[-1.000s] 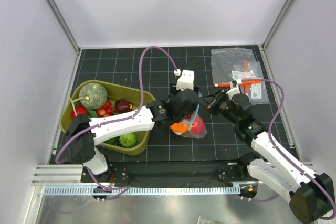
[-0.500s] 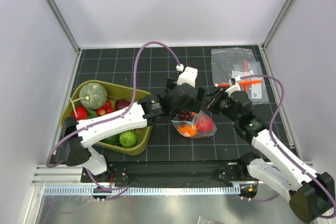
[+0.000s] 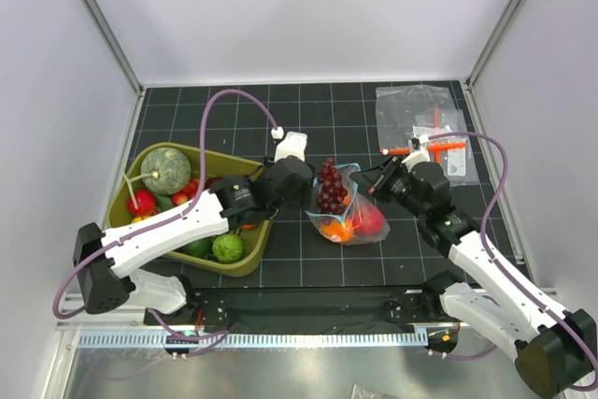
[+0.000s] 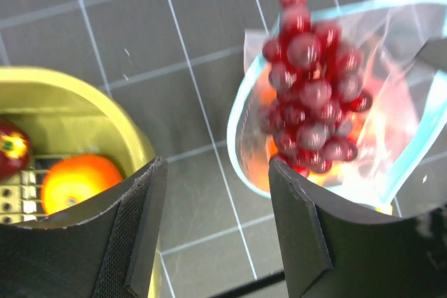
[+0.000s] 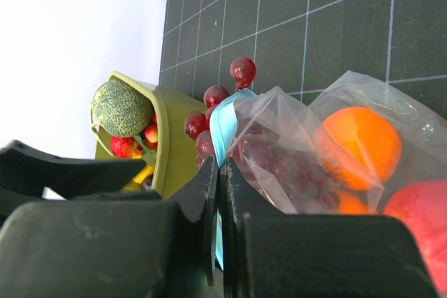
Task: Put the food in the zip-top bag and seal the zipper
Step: Place the fake fruit in the zipper food storage bag.
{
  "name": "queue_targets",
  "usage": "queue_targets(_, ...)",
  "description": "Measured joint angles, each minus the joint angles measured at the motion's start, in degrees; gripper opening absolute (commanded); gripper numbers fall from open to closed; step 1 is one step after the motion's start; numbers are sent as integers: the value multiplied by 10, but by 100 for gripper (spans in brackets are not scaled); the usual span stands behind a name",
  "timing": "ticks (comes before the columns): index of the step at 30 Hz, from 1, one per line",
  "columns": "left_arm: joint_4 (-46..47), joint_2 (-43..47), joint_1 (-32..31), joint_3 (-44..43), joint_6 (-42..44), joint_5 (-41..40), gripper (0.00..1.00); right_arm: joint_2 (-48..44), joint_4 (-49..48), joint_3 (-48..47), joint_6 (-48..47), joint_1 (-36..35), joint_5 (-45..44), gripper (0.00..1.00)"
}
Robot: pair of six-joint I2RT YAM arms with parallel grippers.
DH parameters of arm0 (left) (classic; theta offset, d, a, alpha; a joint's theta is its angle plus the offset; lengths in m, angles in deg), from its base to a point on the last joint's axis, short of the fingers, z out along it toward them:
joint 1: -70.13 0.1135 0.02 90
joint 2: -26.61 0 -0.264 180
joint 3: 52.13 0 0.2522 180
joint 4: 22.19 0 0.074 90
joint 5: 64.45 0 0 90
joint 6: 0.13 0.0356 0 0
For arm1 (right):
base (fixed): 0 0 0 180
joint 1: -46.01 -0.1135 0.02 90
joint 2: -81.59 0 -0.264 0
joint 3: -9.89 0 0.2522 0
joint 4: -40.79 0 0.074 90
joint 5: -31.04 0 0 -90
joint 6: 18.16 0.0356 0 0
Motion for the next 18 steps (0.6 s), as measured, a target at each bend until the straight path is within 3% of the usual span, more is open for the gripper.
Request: queue_targets(18, 45, -59, 34, 61, -73, 123, 53, -13, 0, 0, 0, 0, -4, 1)
